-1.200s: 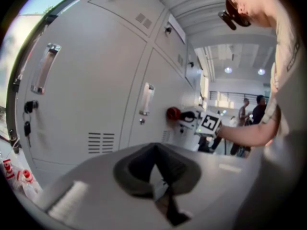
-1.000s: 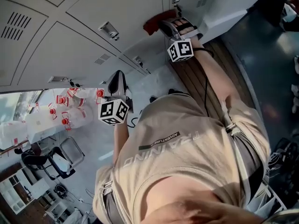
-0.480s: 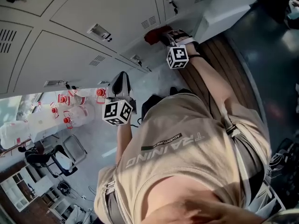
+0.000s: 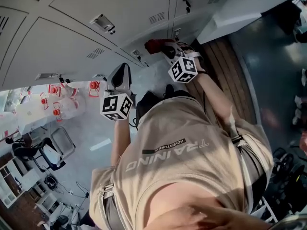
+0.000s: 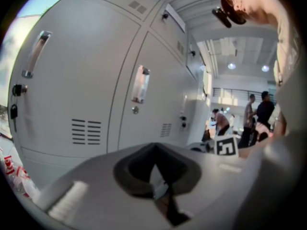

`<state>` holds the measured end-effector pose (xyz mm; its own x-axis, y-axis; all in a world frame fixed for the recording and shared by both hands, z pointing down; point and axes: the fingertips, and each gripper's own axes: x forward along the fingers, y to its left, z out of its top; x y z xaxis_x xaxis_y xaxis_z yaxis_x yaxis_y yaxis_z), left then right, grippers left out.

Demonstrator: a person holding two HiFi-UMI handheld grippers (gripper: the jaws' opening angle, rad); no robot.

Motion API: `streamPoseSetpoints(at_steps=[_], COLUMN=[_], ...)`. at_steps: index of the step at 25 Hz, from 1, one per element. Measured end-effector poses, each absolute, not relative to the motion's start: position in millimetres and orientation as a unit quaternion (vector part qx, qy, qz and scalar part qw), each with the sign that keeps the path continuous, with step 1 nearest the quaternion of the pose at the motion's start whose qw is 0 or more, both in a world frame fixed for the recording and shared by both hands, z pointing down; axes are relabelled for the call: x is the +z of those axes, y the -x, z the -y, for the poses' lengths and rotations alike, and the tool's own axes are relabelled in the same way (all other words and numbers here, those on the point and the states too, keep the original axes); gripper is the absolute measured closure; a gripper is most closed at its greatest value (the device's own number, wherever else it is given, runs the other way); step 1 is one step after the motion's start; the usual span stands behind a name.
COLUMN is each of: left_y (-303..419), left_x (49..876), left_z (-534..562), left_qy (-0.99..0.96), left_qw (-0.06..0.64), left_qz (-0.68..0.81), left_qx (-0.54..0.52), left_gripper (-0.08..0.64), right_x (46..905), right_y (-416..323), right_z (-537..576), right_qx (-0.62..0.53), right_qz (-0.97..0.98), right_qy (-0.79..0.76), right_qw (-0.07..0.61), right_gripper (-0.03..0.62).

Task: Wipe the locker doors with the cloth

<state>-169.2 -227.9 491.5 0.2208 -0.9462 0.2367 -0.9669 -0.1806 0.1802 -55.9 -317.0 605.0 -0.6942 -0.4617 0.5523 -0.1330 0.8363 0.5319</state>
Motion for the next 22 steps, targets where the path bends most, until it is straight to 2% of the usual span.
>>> streamPoseSetpoints(at_steps=[5, 12, 18, 22], left_y=[197, 220, 234, 233], left_x=[470, 417, 375, 367], left_z=[237, 239, 228, 223], left_qy=[-0.756, -0.757, -0.753, -0.758], left_qw=[0.130, 0.071, 0.020, 0.016], left_qz=[0.641, 0.649, 0.657, 0.652], left_qx=[0.019, 0.001, -0.008, -0.015], left_gripper=[0.555, 0.555, 0.555, 0.555], right_x=[545, 474, 393, 347], right_y=[77, 101, 110, 108], right_z=[292, 267, 264, 271], right_qx=[-0.134, 0.008, 0.013, -0.020], right_qz=[0.926, 0.966, 0.978, 0.978], right_qy=[-0.202, -0.181, -0.184, -0.205], right_qw=[0.291, 0.186, 0.095, 0.029], right_gripper=[0.538, 0.538, 0.538, 0.538])
